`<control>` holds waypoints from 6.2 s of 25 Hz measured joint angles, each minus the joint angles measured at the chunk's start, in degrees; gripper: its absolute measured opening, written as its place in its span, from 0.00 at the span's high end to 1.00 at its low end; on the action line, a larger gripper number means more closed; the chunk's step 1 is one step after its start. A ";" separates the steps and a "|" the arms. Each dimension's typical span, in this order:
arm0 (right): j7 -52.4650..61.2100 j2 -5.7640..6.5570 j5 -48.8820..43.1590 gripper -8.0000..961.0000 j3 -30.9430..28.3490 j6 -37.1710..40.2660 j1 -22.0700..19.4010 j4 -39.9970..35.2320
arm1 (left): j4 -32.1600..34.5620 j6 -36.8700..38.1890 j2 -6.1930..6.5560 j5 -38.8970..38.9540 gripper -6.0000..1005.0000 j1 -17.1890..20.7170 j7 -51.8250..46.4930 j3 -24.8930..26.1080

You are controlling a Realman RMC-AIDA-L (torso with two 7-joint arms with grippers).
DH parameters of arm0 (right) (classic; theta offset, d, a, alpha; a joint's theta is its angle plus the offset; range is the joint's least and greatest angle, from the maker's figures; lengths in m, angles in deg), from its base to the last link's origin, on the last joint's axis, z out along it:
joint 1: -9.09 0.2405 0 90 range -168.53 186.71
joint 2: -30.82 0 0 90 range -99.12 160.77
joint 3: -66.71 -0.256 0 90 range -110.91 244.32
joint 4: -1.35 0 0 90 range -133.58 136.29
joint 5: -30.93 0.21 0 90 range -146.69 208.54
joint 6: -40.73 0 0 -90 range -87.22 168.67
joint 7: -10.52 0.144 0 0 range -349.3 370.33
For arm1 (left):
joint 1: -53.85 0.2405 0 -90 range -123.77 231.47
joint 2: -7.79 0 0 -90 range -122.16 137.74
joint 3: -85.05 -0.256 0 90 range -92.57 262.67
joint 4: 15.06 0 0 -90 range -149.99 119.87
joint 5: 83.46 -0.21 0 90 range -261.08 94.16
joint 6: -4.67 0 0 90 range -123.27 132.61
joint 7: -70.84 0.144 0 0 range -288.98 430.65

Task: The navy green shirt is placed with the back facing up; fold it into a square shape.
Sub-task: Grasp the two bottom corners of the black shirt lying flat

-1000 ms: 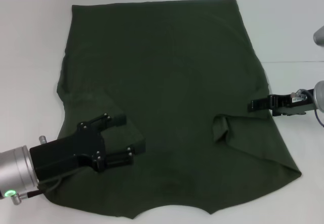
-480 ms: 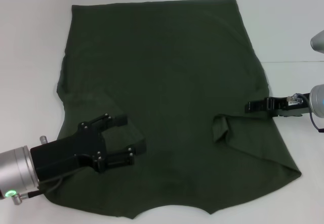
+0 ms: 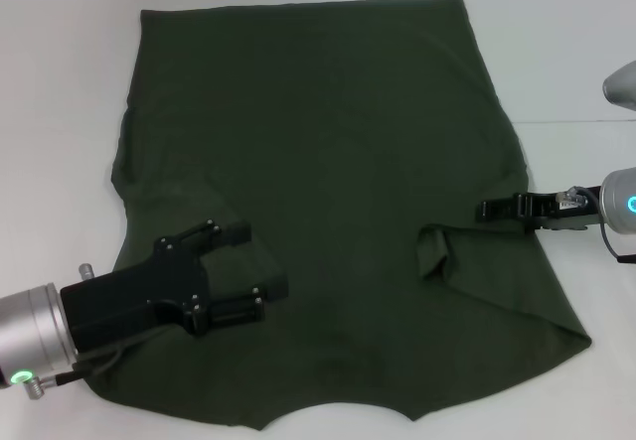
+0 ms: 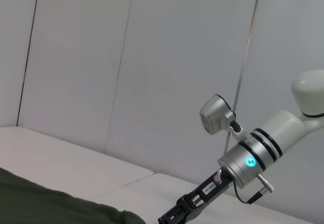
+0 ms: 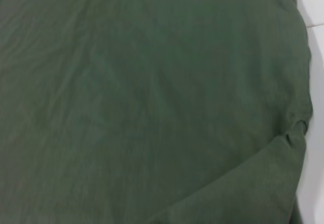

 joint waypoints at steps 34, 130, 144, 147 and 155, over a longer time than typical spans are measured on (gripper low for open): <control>0.75 1.11 4.82 0.16 0.63 1.20 -0.43 1.55 | 0.01 0.55 0.11 0.28 0.08 0.15 0.05 0.44; -66.33 0.01 37.50 0.02 0.13 46.49 -23.32 -11.09 | 4.18 3.21 1.66 0.25 0.08 -0.56 -17.04 1.80; -65.77 1.63 33.18 0.02 0.52 47.81 -20.04 -10.51 | 11.87 -2.06 7.47 -16.38 0.08 -3.00 -62.85 11.14; -66.10 1.68 32.17 0.02 0.54 48.47 -19.12 -10.52 | 12.27 -2.26 8.01 -21.91 0.08 -2.72 -65.46 13.97; -66.22 1.69 31.02 0.02 0.55 49.72 -17.97 -10.76 | 12.47 -3.49 7.85 -30.62 0.08 -1.86 -68.48 14.79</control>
